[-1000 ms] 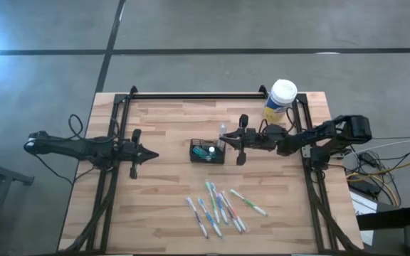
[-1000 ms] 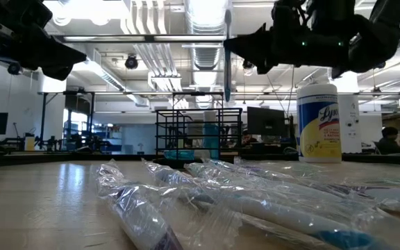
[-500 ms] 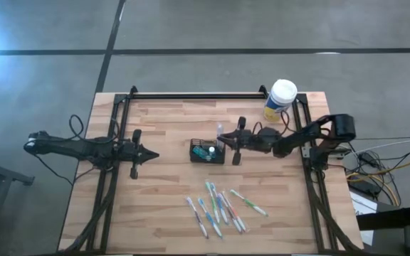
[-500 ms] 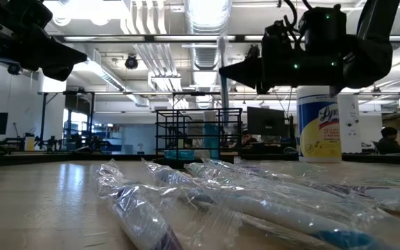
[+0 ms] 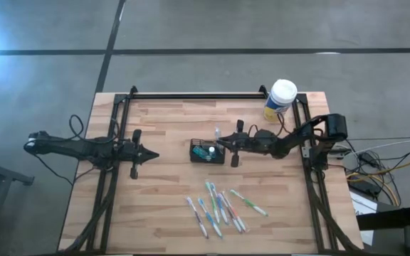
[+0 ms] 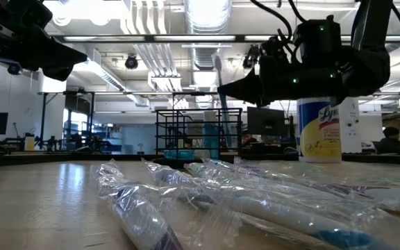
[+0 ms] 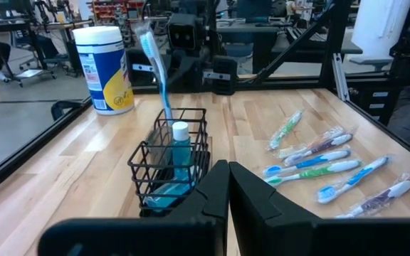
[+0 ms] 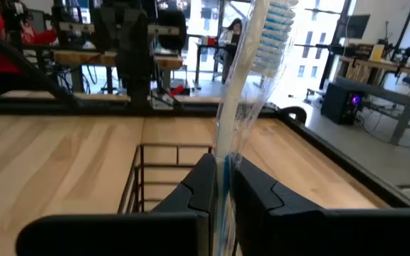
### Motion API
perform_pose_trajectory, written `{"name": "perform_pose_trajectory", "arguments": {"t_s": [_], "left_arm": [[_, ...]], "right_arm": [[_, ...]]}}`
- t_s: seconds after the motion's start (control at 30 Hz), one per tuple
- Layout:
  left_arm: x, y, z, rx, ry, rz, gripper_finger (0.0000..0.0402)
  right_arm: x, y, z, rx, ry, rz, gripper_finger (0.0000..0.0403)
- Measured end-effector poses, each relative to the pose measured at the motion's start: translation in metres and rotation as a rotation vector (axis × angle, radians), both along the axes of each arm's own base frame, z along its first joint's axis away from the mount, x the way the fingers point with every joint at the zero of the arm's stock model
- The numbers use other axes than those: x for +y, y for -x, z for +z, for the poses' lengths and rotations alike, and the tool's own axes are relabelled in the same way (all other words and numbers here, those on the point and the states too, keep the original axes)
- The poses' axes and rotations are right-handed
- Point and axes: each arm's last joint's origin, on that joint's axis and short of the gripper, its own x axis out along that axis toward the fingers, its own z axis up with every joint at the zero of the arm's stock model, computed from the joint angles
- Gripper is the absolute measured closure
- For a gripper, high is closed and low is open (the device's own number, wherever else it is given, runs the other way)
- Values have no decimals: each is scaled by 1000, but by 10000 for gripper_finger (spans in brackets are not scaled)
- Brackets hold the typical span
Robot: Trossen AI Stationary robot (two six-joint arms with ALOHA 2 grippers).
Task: Pick & Place toothbrushing station
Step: Put the right blue toothbrush into the black wire organizer
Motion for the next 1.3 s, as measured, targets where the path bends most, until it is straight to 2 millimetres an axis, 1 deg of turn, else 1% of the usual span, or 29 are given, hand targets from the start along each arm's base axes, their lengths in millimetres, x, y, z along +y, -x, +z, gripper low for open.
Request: {"name": "perform_pose_trajectory", "arguments": {"t_s": [0.2, 0.3, 0.4, 0.6, 0.8, 0.93, 1.1, 1.3], "left_arm": [[0, 0, 0, 1, -7, -1, 390], [0, 0, 0, 1, -7, -1, 390], [0, 0, 0, 1, -7, -1, 390], [0, 0, 0, 1, -4, -1, 390], [0, 0, 0, 1, -4, 0, 390], [0, 0, 0, 2, -3, 0, 390], [0, 0, 0, 2, -3, 0, 390], [0, 0, -1, 3, -2, 0, 390]], "right_arm": [[0, -1, -11, 41, -33, -1, 380], [0, -3, -13, 41, -65, -2, 375], [0, -3, -13, 39, -88, -3, 356], [0, -3, -13, 34, -113, -4, 305], [1, -2, -6, 8, -112, 1, 263], [1, -1, -4, 14, -154, -1, 243], [1, -1, -10, 99, -167, -9, 225], [1, 0, -1, 61, -165, -9, 202]]}}
